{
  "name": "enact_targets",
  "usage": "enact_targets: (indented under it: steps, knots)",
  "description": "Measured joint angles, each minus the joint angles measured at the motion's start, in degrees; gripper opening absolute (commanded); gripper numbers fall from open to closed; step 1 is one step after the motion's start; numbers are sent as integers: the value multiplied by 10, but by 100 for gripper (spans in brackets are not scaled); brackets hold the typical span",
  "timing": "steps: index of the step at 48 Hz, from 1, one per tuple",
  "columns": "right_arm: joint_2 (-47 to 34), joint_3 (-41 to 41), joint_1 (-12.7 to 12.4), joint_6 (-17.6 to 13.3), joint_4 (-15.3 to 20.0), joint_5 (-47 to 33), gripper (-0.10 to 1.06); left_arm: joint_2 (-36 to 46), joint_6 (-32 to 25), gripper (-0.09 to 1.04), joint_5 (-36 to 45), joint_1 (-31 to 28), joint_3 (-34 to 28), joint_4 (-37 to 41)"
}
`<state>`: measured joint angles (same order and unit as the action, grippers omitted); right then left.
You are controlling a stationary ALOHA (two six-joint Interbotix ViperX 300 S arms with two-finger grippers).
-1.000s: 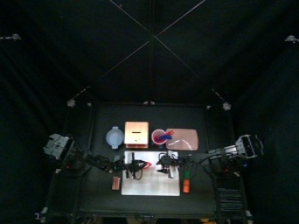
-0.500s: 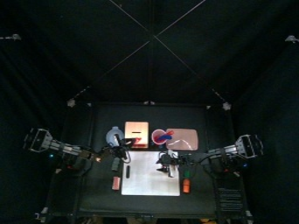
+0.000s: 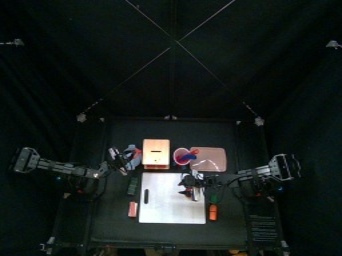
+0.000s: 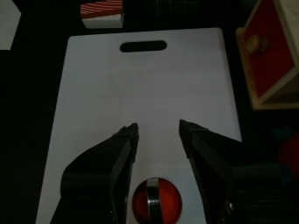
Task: Get the cutter from the drawer then cut the dough then place the extra dough in the bowl
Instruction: Place the extra dough in the bowl
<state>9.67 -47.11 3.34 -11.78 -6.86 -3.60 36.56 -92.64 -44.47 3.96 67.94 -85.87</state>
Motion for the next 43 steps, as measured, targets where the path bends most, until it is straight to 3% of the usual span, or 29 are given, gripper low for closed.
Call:
enact_targets:
  steps: [19, 25, 33, 43]
  knots:
    - [-4, 0, -3, 0, 5, -10, 80, 1, 2, 91, 9, -22, 36, -43]
    - [-4, 0, -4, 0, 5, -10, 80, 2, 21, 92, 10, -22, 36, -56]
    - [-4, 0, -6, 0, 5, -10, 80, 7, 105, 92, 10, -27, 35, -56]
    - [-4, 0, -8, -1, 5, -10, 80, 8, 270, 92, 13, -37, 53, -18]
